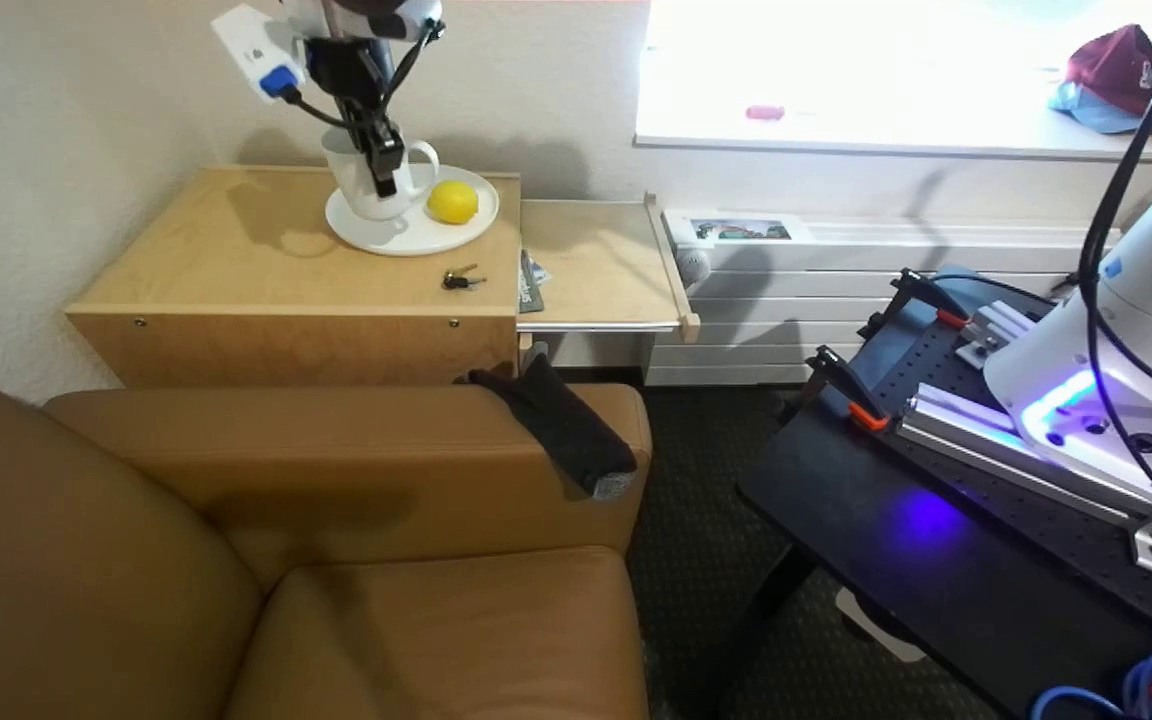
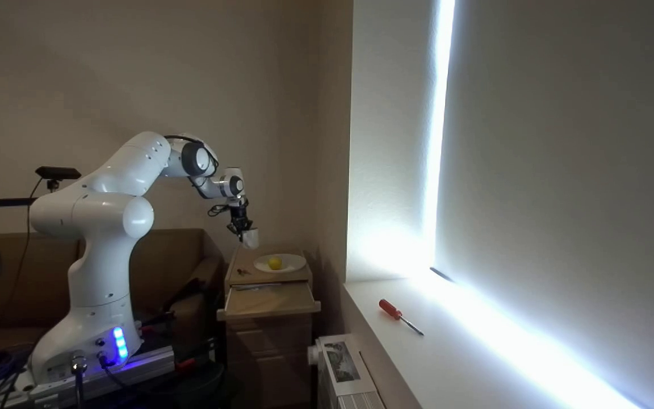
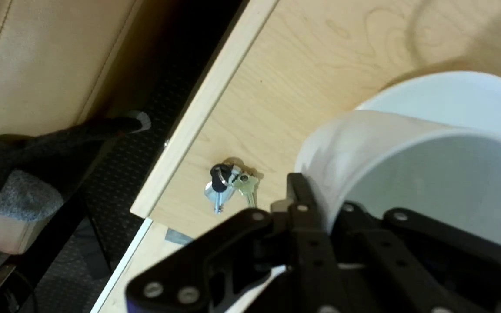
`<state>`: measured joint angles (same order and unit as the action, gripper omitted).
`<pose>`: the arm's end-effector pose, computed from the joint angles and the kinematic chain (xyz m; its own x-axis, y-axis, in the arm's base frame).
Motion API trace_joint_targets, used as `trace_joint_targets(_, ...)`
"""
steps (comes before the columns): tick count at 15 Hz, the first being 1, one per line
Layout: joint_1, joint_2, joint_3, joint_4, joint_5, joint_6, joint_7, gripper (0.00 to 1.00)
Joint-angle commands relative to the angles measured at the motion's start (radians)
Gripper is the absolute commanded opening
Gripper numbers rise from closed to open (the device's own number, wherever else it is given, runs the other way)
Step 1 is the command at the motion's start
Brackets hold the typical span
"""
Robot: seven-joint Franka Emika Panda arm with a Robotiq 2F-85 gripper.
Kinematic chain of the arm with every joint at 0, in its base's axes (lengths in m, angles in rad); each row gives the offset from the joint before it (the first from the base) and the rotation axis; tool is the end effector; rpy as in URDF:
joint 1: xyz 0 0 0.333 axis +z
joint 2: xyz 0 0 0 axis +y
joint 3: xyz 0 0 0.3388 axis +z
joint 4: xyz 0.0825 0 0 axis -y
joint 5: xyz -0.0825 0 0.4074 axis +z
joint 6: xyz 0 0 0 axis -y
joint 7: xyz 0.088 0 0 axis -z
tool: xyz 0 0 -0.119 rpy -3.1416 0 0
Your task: Put the white mug on the nightstand shelf, place the mug on the top of the night stand
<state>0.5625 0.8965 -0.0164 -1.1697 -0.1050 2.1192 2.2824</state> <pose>0.6916 0.4180 0.2452 -0.1088 -0.9930 0.0469 -0.9890 0.1033 -0.1062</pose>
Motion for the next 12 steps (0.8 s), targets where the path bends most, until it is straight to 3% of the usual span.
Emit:
trace_joint_targets(1, -0.065, -0.153, 0.002, -0.168, 0.044, 0.002, -0.009, 0.01)
trace_joint_targets(7, -0.199, -0.301, -0.015, -0.403, 0.085, 0.026, 0.053, 0.01)
trace_joint_targets(12, -0.289, -0.333, -0.023, -0.546, 0.112, 0.048, 0.118, 0.01)
